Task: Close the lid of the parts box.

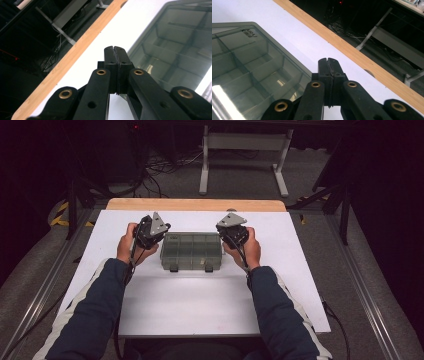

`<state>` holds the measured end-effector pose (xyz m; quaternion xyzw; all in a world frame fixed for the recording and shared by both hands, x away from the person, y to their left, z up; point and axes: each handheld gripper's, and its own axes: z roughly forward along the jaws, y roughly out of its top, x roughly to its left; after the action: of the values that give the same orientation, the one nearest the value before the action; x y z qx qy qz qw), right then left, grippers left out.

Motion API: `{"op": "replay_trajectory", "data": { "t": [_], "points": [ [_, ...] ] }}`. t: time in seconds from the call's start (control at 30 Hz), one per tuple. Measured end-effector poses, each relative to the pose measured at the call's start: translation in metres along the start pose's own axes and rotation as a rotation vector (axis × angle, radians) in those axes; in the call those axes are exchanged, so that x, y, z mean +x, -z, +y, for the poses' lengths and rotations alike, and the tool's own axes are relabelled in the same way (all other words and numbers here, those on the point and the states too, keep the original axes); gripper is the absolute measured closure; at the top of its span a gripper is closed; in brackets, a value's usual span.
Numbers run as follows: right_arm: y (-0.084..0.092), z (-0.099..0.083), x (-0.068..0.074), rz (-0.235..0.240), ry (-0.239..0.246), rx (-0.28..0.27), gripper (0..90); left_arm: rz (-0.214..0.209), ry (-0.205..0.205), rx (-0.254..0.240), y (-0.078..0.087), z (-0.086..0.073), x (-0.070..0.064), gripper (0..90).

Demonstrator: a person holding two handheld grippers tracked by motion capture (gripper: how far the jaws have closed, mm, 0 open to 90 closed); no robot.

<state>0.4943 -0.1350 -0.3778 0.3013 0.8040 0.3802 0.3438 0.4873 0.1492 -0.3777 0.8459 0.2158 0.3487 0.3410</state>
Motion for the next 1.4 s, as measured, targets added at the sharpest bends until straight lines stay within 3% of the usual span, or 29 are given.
{"op": "replay_trajectory", "data": {
  "t": [0.17, 0.53, 0.87, 1.4],
  "points": [
    [0.006, -0.004, 0.001, 0.023, -0.007, -0.011, 90.0, -0.022, -0.003, -0.016, 0.007, -0.005, -0.007, 89.9],
    [0.017, -0.015, 0.019, 0.092, 0.031, -0.025, 90.0, -0.062, -0.015, -0.022, 0.015, -0.016, -0.024, 89.8],
    [0.024, -0.027, 0.035, 0.153, 0.054, -0.025, 90.0, -0.087, 0.017, -0.048, 0.024, -0.031, -0.036, 89.9],
    [0.029, -0.040, 0.044, 0.177, 0.062, -0.024, 90.0, -0.116, 0.018, -0.073, 0.032, -0.040, -0.053, 89.8]
  ]
}}
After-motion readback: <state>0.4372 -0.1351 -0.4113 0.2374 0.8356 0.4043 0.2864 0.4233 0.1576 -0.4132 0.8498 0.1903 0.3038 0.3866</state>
